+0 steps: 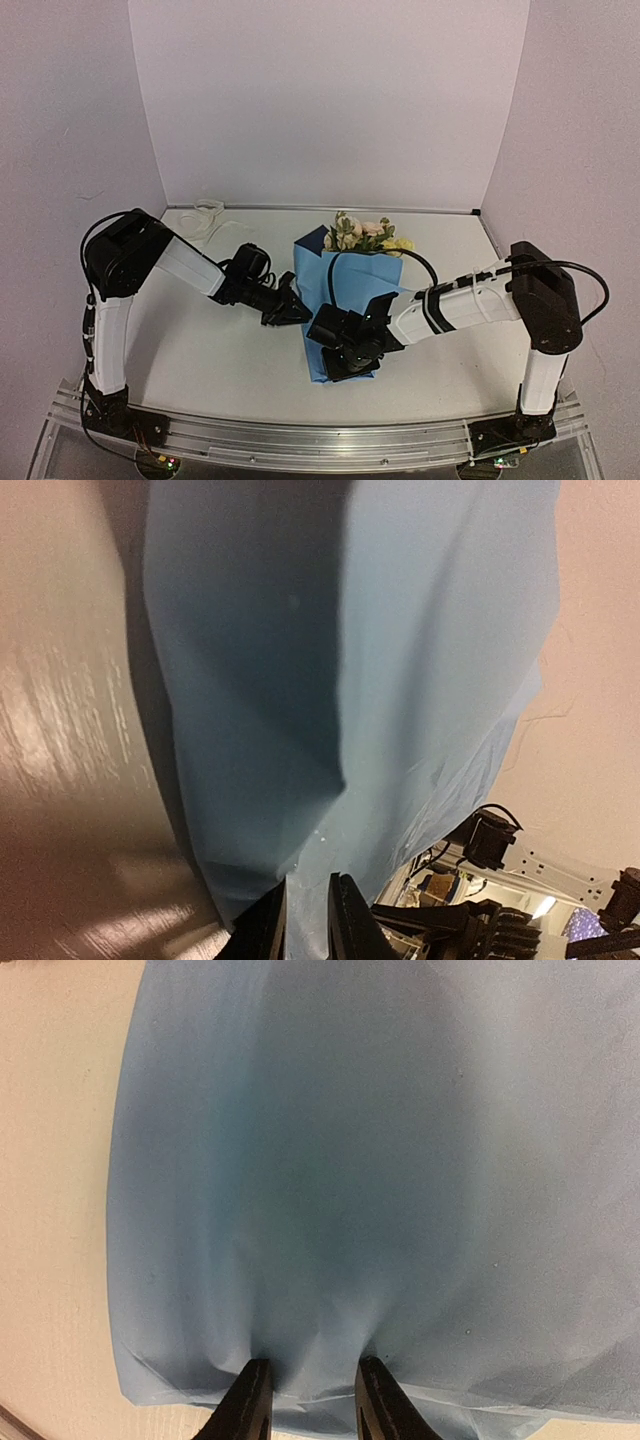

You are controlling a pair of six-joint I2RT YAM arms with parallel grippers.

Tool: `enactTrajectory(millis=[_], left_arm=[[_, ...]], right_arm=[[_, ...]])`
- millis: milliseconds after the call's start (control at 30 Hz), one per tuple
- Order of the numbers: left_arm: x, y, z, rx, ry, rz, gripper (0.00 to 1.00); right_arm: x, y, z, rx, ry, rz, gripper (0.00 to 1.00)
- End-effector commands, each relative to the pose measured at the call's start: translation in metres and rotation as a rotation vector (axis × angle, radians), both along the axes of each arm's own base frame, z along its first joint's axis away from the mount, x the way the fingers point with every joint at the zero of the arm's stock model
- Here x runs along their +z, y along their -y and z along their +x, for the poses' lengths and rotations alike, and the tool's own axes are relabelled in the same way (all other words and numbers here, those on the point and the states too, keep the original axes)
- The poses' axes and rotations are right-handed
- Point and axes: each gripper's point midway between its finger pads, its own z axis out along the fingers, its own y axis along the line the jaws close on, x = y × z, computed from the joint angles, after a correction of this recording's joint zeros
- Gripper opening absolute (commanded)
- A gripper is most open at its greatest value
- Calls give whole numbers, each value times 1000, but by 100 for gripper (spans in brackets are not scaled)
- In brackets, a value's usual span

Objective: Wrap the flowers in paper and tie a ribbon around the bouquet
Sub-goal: Press the fold line on the 2/3-folded wrapping paper.

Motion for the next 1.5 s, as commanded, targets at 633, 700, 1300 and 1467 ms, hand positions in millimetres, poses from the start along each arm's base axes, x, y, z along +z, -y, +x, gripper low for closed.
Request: enactTrajectory(millis=[633,700,1300,1467], left_arm=[[-11,-19,116,193,-3,-5,19],[-13,-22,129,218,-6,-12,19],[15,-34,234,286,95,-95,20],[56,-42,260,282,172,-147,22]], right_arm=[[-24,21,-18,31,-64,-102,29],[-24,21,-18,32,-65,-101,29],[-21,23,-18,37,-57,-96,29],[-1,16,-9,23,-36,-50,30]])
